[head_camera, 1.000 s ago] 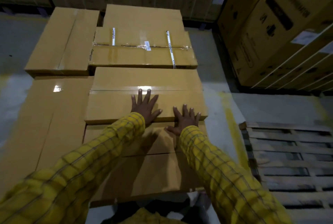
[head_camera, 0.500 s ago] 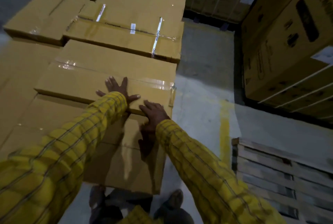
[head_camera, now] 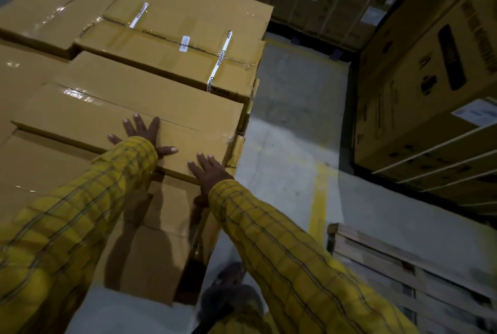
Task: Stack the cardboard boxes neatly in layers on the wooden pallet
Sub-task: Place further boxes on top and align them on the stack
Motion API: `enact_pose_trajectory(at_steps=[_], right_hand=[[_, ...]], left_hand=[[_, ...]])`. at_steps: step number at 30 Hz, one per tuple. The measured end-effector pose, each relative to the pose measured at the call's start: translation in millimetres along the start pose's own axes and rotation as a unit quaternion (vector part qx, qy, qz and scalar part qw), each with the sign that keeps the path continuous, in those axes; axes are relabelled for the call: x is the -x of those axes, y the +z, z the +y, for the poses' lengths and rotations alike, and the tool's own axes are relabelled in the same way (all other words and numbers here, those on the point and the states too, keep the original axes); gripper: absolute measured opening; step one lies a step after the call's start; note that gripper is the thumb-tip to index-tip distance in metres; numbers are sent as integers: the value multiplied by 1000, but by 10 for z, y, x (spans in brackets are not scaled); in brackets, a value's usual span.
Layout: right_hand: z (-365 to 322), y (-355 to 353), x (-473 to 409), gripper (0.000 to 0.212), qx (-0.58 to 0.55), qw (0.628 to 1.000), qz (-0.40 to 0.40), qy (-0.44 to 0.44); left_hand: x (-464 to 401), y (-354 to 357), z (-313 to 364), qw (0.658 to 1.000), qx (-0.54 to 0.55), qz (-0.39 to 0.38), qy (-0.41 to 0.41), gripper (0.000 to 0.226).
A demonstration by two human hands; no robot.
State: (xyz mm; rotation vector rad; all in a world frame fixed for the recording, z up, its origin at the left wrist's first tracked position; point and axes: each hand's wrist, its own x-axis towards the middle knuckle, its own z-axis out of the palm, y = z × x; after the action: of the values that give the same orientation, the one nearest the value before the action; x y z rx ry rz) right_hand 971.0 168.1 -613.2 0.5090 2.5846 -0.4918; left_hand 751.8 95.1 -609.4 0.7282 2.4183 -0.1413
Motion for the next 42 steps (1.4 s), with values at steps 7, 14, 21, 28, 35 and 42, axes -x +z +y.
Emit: enact_pose_trajectory(at_steps=[7, 14, 21, 28, 35, 42], right_hand=[[218, -285, 61, 108, 38, 995, -61, -70], [403, -688, -135, 87, 105, 977, -102, -155], [813, -1208, -892, 83, 60, 974, -7, -219], [1291, -1632, -1701, 90, 132, 971, 26, -199], [1551, -1874, -2098, 87, 162, 961, 13, -223], [2020, -2378, -2782, 96, 190, 955, 56, -222]], left_hand=[[43, -22, 5, 999, 33, 14, 2, 130], [-12, 43, -4, 999, 30, 8, -6, 137], [-125, 155, -102, 997, 74, 33, 4, 150], [-124, 161, 109, 996, 69, 54, -34, 154], [-596, -65, 875, 987, 115, 100, -58, 138], [-1278, -522, 1585, 942, 256, 171, -131, 136]])
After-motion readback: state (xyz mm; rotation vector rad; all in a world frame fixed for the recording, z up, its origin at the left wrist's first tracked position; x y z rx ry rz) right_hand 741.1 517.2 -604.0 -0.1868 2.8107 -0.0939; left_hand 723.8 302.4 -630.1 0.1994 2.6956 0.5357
